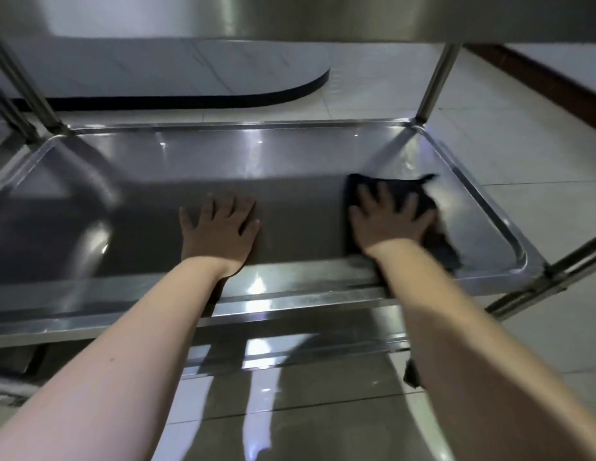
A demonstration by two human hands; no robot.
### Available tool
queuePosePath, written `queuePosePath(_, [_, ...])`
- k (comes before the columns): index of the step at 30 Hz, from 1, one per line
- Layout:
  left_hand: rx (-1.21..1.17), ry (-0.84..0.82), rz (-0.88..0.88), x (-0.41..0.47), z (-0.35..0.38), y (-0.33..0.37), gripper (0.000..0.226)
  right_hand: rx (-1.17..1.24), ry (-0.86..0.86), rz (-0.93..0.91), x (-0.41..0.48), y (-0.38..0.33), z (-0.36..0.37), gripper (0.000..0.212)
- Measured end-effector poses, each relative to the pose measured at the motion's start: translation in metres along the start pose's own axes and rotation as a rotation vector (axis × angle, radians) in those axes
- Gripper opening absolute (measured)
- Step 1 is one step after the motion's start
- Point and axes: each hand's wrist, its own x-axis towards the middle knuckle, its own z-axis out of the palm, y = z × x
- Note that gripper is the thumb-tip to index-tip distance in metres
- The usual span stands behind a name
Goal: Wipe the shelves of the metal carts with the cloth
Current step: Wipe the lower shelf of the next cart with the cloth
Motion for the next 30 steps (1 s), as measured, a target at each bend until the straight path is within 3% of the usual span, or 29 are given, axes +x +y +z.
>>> queuePosePath(3, [0.009, -0.007, -0.012, 0.000, 0.000, -0.003, 0.054, -0.025, -0.001, -0.350, -0.041, -0.085, 0.019, 0.056])
queuePosePath(6, [0.006, -0.019, -0.020, -0.002, -0.001, -0.003, 0.056, -0.018, -0.056, -0.517, -0.046, -0.089, 0.016, 0.054])
queuePosePath(8, [-0.018, -0.010, -0.017, -0.003, -0.003, -0.001, 0.054, -0.002, -0.025, -0.435, -0.019, -0.042, 0.006, 0.053])
queuePosePath(13, [-0.005, 0.000, -0.026, -0.002, -0.002, 0.002, 0.053, 0.029, -0.038, 0.039, 0.019, 0.102, -0.019, 0.055])
queuePosePath(16, [0.013, 0.007, -0.027, -0.003, -0.001, 0.004, 0.053, 0.000, -0.037, 0.136, 0.010, 0.102, -0.018, 0.057])
queuePosePath(18, [0.016, -0.005, -0.028, -0.003, -0.001, 0.005, 0.053, 0.001, -0.020, 0.085, -0.003, 0.054, -0.010, 0.058])
queuePosePath(22, [0.025, -0.021, -0.025, -0.004, -0.005, 0.003, 0.054, -0.003, -0.046, -0.374, -0.063, -0.085, 0.020, 0.056])
queuePosePath(24, [0.009, -0.032, -0.027, -0.004, -0.007, 0.001, 0.055, 0.001, -0.092, -0.475, -0.073, -0.106, 0.020, 0.055])
queuePosePath(27, [-0.002, -0.031, -0.017, -0.005, -0.007, 0.000, 0.052, -0.002, -0.051, -0.435, -0.046, -0.056, 0.012, 0.053])
queuePosePath(30, [0.001, -0.032, -0.007, -0.006, -0.007, 0.001, 0.051, -0.003, -0.006, -0.159, -0.011, 0.049, -0.005, 0.055])
